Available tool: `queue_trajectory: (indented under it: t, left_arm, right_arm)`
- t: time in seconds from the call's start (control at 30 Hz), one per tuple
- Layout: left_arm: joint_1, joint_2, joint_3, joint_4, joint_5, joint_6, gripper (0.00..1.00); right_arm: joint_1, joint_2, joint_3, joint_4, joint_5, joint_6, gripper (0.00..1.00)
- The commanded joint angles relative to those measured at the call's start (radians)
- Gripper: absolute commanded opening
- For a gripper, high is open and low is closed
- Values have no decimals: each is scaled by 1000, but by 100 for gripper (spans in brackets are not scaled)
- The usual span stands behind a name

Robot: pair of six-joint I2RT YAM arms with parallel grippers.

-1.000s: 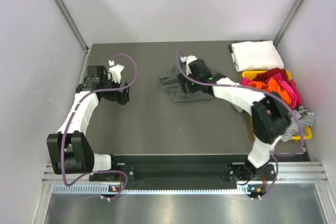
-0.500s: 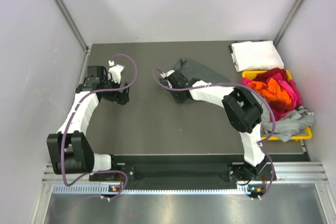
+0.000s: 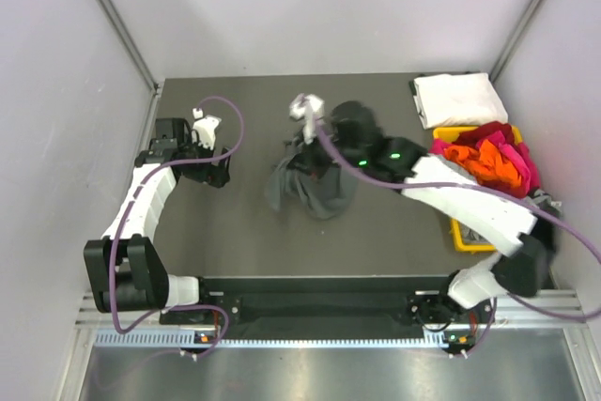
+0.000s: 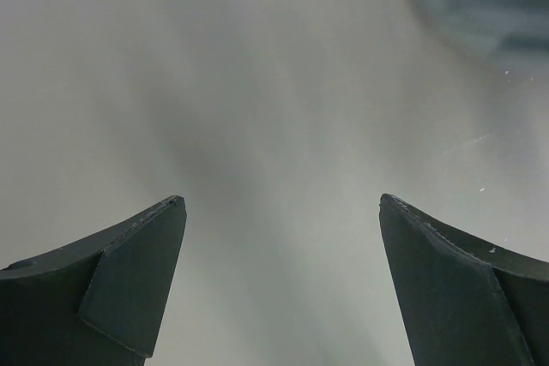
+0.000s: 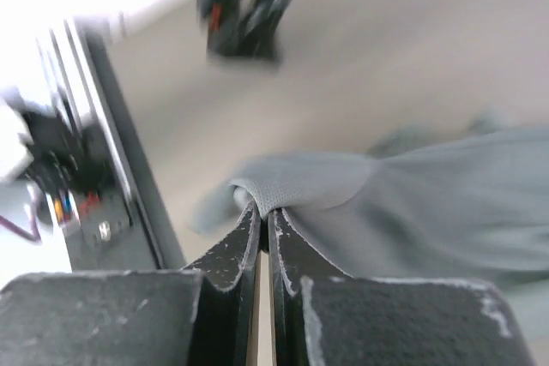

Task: Fold and stack the t-shirts
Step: Flatten the tshirt out

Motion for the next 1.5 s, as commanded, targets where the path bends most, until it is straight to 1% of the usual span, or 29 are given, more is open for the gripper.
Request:
queue_trajectory:
  t: [0.0, 0.07, 0.1, 0.17, 0.2, 0.23, 0.3, 0.37, 0.4, 0.43, 0.5, 0.53, 0.57, 0.6, 0.67, 0.73, 0.77, 0.83, 0.87, 0.9, 0.97, 1.0, 1.07, 1.1, 1.2, 1.33, 1.37, 1.4, 1.47]
  left_arm:
    - [8, -35, 26, 38, 31, 6, 99]
    - [8, -36, 24, 38, 55, 15, 99]
    - [6, -36, 23, 39, 95, 31, 99]
    - [3, -30, 29, 38, 137, 46, 99]
    - [-7, -17, 35, 35, 181, 60, 99]
    - [-8, -17, 35, 35, 181, 60, 99]
    - [-41, 8, 44, 42, 171, 61, 99]
    - [-58, 31, 60, 44, 149, 61, 98]
    - [-101, 58, 66, 47, 143, 61, 98]
    - [-113, 74, 73, 46, 135, 61, 97]
    - [-155, 117, 101, 47, 126, 61, 95]
    - [-170, 131, 110, 47, 116, 61, 95]
    - [-188, 146, 132, 52, 90, 63, 95]
    - [-227, 176, 144, 59, 77, 61, 95]
    - [-283, 215, 193, 81, 34, 55, 95]
    - [-316, 290, 239, 96, 11, 42, 95]
    - [-328, 321, 298, 114, -3, 37, 95]
    - [-343, 426, 369, 128, 2, 11, 96]
    - [-343, 466, 456, 131, 5, -4, 96]
    - [-343, 555, 503, 130, -15, -29, 96]
    - [-342, 644, 639, 121, -33, -49, 95]
    - [-342, 727, 682, 103, -41, -58, 94]
    - [-342, 799, 786, 79, -23, -61, 94]
    - [-342, 851, 810, 78, 0, -70, 94]
    - [-343, 915, 856, 98, 49, -89, 95]
    - [-353, 936, 848, 112, 124, -97, 92]
    - [-362, 936, 841, 115, 125, -100, 90]
    - [-366, 941, 833, 119, 126, -98, 84]
    - [-376, 945, 818, 133, 131, -98, 78]
  right_arm:
    - [-138, -104, -117, 53, -80, 62, 0]
    - [-268, -156, -173, 65, -79, 100, 0]
    - [-375, -169, -223, 68, -79, 129, 0]
    - [-485, -185, -266, 64, -45, 145, 0]
    - [-619, -184, -321, 53, 7, 146, 0]
    - [-620, -181, -322, 50, 7, 146, 0]
    - [-704, -172, -361, 42, 87, 146, 0]
    - [-752, -158, -380, 36, 150, 148, 1]
    - [-791, -150, -391, 44, 176, 151, 5]
    - [-809, -130, -389, 51, 199, 148, 8]
    - [-844, -94, -345, 54, 251, 137, 11]
    - [-873, -42, -316, 38, 251, 125, 16]
    - [-881, -14, -281, 25, 301, 117, 21]
    - [-884, 12, -200, -17, 325, 105, 37]
    - [-884, 67, -126, -62, 374, 109, 49]
    - [-864, 49, -88, -85, 398, 144, 63]
    - [-850, 28, -99, -78, 421, 157, 65]
    - [-783, -59, -194, -21, 409, 206, 66]
    - [-749, -92, -238, 7, 392, 224, 66]
    - [-667, -122, -328, 60, 389, 270, 66]
    - [-584, -196, -406, 106, 388, 341, 67]
    - [-513, -219, -493, 198, 377, 423, 67]
    - [-441, -274, -571, 299, 406, 514, 67]
    - [-372, -281, -634, 391, 423, 583, 65]
    - [-248, -238, -659, 508, 527, 643, 65]
    - [-212, -28, -563, 493, 526, 649, 66]
    - [-212, 0, -553, 496, 526, 655, 66]
    - [-214, 24, -552, 517, 532, 663, 66]
    - [-214, 84, -547, 525, 570, 662, 66]
